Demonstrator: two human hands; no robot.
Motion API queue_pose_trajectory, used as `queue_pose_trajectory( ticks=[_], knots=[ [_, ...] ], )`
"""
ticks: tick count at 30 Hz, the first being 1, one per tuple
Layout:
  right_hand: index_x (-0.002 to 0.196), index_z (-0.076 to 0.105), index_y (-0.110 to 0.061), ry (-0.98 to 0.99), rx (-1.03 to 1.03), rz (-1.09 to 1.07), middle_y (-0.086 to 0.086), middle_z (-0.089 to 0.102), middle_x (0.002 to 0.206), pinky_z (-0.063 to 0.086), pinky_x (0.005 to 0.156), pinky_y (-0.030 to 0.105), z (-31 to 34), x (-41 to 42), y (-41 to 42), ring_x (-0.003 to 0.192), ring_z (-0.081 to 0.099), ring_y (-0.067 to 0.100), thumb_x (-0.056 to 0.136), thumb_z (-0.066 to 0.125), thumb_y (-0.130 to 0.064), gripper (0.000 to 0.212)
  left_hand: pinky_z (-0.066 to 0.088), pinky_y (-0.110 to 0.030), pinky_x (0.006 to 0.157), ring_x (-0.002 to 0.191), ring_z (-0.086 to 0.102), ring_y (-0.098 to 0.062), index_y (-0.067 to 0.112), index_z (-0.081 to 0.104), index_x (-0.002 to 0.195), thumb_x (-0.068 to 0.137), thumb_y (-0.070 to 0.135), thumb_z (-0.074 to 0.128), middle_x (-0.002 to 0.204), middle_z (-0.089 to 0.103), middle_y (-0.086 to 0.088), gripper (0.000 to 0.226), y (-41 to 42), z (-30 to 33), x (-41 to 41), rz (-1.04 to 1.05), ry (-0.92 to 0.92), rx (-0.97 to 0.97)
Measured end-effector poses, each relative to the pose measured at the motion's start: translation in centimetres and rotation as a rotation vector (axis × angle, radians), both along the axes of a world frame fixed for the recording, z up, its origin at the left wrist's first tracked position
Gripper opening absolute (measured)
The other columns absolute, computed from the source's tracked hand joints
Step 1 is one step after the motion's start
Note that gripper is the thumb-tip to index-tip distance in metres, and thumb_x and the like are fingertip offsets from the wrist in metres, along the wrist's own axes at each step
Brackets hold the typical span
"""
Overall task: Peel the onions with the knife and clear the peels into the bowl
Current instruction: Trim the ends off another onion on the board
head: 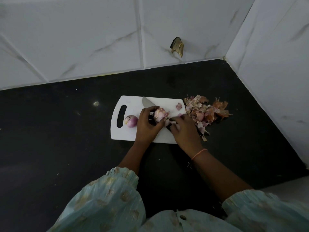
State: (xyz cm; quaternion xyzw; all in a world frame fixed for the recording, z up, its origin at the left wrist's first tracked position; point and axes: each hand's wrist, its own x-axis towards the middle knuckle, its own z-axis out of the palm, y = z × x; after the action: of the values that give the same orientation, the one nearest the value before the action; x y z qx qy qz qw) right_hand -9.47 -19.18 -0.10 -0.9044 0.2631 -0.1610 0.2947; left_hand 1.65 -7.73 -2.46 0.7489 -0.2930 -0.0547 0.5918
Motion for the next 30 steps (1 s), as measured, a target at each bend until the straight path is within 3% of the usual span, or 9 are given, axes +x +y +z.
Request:
queue_pose_trajectory(
  ticks=[3,5,9,13,18,21,25,27,30],
  knots=[
    [0.132,0.054,-0.017,-0.224,0.246,0.026,0.003,0.058,0.119,0.045,0.086,0.019,1.0,1.4,0.2,0.106,0.056,0.013,0.096,0.060,-0.028,0.038,0.055,-0.027,0.085,0.106,0.061,-0.010,0.021,0.060,0.123,0.081,0.021,0.079,0.119,0.060,0.004,0.047,0.0,0.1,0.0,-0.003,0.007,-0.001],
    [0.133,0.054,-0.016,-0.232,0.289,0.117,0.001,0.058,0.124,0.044,0.090,0.013,1.1,2.3,0.4,0.109,0.056,0.010,0.093,0.066,-0.022,0.042,0.055,-0.030,0.087,0.106,0.061,-0.010,0.020,0.060,0.122,0.080,0.019,0.078,0.117,0.060,0.005,0.045,0.1,0.1,0.1,0.001,0.014,-0.001],
    [0.111,0.069,-0.010,-0.323,0.322,0.048,0.008,0.067,0.108,0.051,0.088,0.022,0.8,3.5,0.4,0.099,0.062,0.007,0.092,0.063,-0.007,0.020,0.054,-0.027,0.086,0.105,0.062,-0.011,0.022,0.061,0.118,0.080,0.016,0.079,0.115,0.062,0.002,0.042,0.0,0.4,-0.2,-0.017,0.004,-0.037],
    [0.098,0.072,-0.006,-0.357,0.295,0.017,-0.006,0.066,0.089,0.048,0.080,0.014,1.3,3.6,-0.2,0.088,0.061,-0.003,0.091,0.063,-0.002,0.013,0.052,-0.020,0.081,0.100,0.063,-0.010,0.016,0.063,0.117,0.080,0.013,0.082,0.114,0.063,-0.002,0.042,-0.2,0.5,-0.4,-0.036,0.043,-0.063],
    [0.092,0.070,-0.006,-0.374,0.312,-0.099,0.005,0.068,0.090,0.053,0.077,0.029,2.2,3.9,-1.3,0.085,0.064,0.016,0.091,0.063,-0.005,0.007,0.054,-0.022,0.082,0.102,0.064,-0.011,0.018,0.063,0.119,0.078,0.024,0.074,0.116,0.065,0.001,0.043,-1.2,1.6,-1.3,-0.062,0.128,-0.115],
    [0.094,0.071,-0.009,-0.372,0.391,-0.147,0.009,0.069,0.089,0.053,0.067,0.031,2.7,3.7,-2.1,0.077,0.065,0.021,0.092,0.063,-0.007,0.008,0.057,-0.034,0.086,0.108,0.065,-0.017,0.015,0.063,0.124,0.081,0.017,0.071,0.120,0.066,0.001,0.045,-2.0,1.8,-1.5,-0.088,0.172,-0.137],
    [0.094,0.070,-0.007,-0.383,0.617,-0.211,0.010,0.069,0.084,0.050,0.048,0.026,4.0,3.0,-2.6,0.057,0.063,0.013,0.094,0.062,-0.009,0.008,0.056,-0.036,0.091,0.111,0.065,-0.020,0.014,0.063,0.127,0.087,0.004,0.066,0.120,0.068,-0.001,0.041,-3.0,2.5,-1.9,-0.115,0.309,-0.181],
    [0.091,0.071,-0.009,-0.398,0.773,-0.242,0.010,0.069,0.083,0.051,0.049,0.026,4.4,2.8,-3.0,0.062,0.064,0.015,0.096,0.061,-0.010,0.011,0.055,-0.040,0.094,0.114,0.064,-0.022,0.017,0.064,0.127,0.090,0.008,0.062,0.123,0.068,-0.002,0.038,-3.6,3.1,-2.1,-0.141,0.428,-0.224],
    [0.095,0.071,-0.006,-0.402,0.951,-0.265,0.012,0.070,0.088,0.052,0.054,0.027,5.0,2.5,-3.4,0.073,0.067,0.019,0.097,0.059,-0.010,0.013,0.055,-0.035,0.094,0.116,0.064,-0.023,0.013,0.062,0.129,0.093,-0.001,0.048,0.124,0.068,-0.006,0.041,-4.5,4.3,-2.0,-0.198,0.747,-0.358]
  ],
)
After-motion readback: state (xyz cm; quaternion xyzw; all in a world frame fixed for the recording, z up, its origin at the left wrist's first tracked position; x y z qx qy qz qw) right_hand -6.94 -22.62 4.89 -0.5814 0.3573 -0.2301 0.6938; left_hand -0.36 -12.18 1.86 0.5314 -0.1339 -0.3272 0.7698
